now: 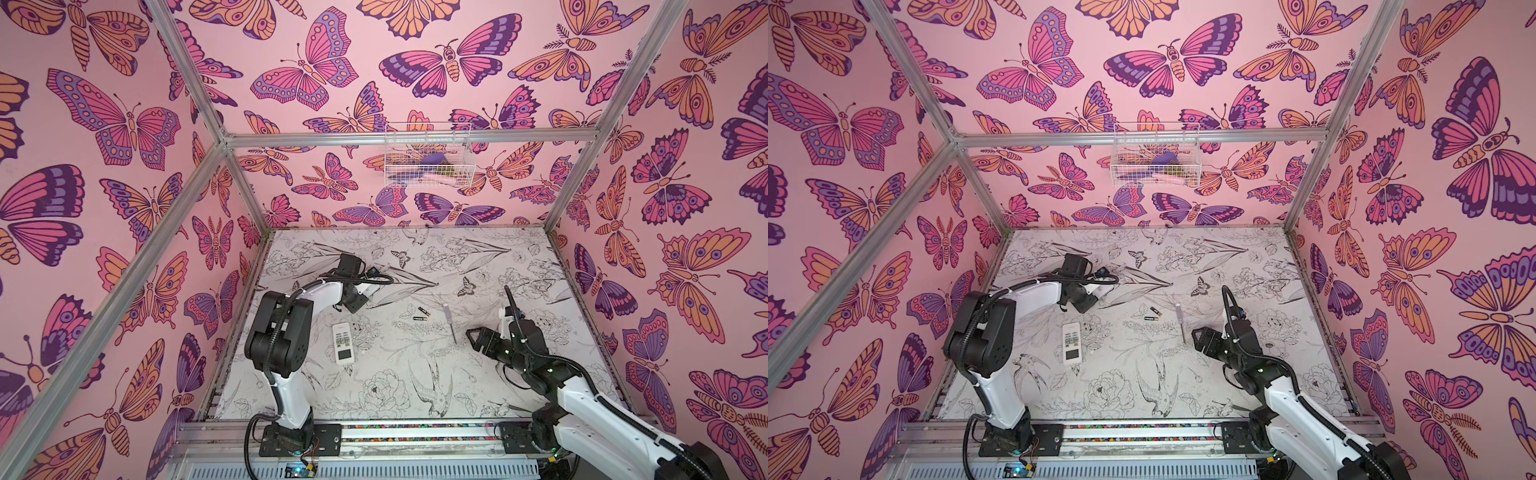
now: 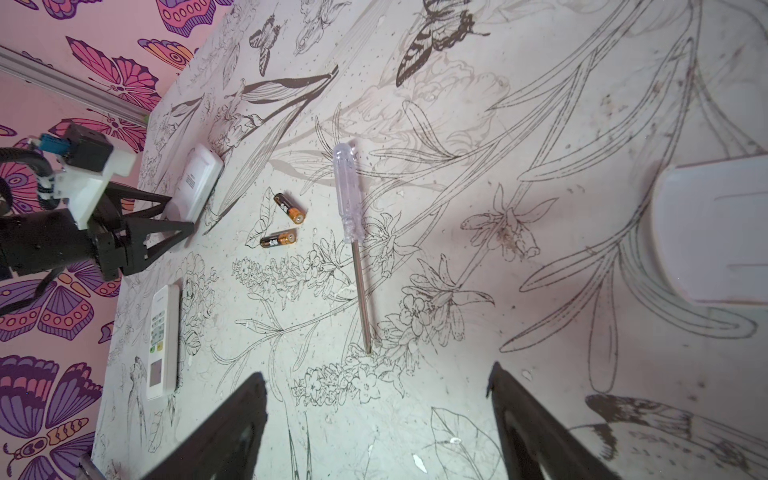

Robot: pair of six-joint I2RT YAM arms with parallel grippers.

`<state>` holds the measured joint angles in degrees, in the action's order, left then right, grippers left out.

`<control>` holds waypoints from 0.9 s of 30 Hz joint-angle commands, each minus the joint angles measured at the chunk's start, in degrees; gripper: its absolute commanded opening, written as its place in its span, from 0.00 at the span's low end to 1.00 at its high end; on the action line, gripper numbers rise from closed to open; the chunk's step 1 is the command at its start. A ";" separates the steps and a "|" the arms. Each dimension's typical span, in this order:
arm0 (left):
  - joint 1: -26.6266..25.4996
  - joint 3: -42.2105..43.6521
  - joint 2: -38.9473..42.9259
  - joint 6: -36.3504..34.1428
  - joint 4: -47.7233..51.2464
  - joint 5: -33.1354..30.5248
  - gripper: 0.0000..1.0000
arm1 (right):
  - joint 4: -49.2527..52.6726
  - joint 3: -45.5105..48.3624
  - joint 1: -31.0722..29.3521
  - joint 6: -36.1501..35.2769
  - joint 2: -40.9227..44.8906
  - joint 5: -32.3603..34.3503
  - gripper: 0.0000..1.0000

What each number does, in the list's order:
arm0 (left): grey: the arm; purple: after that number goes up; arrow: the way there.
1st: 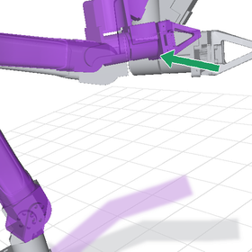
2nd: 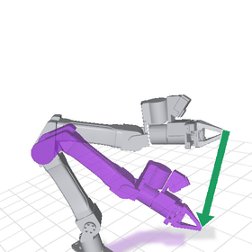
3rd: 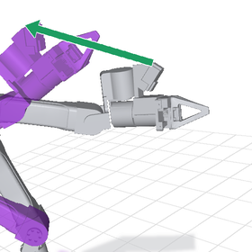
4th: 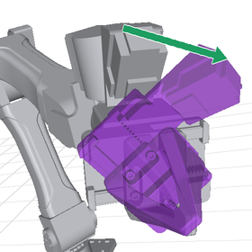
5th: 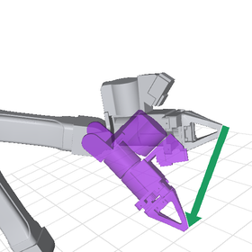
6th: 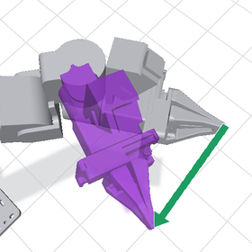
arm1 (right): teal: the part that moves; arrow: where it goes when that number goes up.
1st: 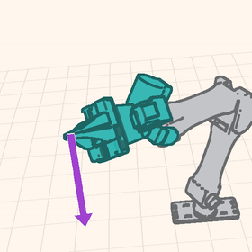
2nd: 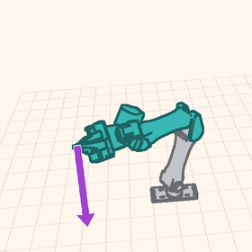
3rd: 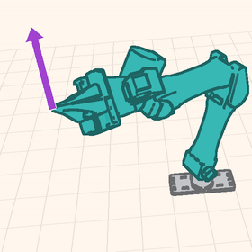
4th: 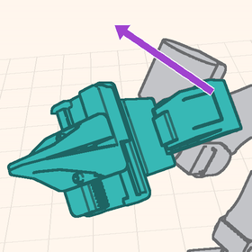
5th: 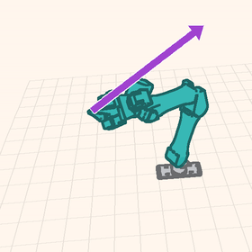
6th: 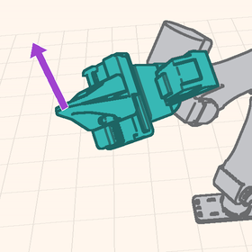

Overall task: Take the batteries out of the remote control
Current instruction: 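Grasp and lift the empty remote with the left gripper while the right gripper draws back, then lower the empty remote with the left gripper while the right reaches for the display remote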

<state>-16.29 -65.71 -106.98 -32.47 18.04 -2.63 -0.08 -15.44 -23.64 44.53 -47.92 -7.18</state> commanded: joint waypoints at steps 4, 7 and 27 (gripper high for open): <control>0.80 -0.73 -0.86 0.43 1.18 -0.14 0.64 | -1.88 0.14 -0.74 -1.09 -0.69 0.16 0.85; 0.82 -0.90 -0.97 0.99 1.20 0.00 0.70 | -2.04 -0.16 -1.43 -0.95 -1.33 1.00 0.84; 2.40 10.94 22.73 6.54 -3.20 7.64 1.00 | -5.52 -14.25 -27.23 -5.18 -18.83 19.25 0.84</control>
<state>-14.96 -57.71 -88.01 -27.73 16.12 2.24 -2.81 -26.39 -46.87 42.09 -63.81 6.28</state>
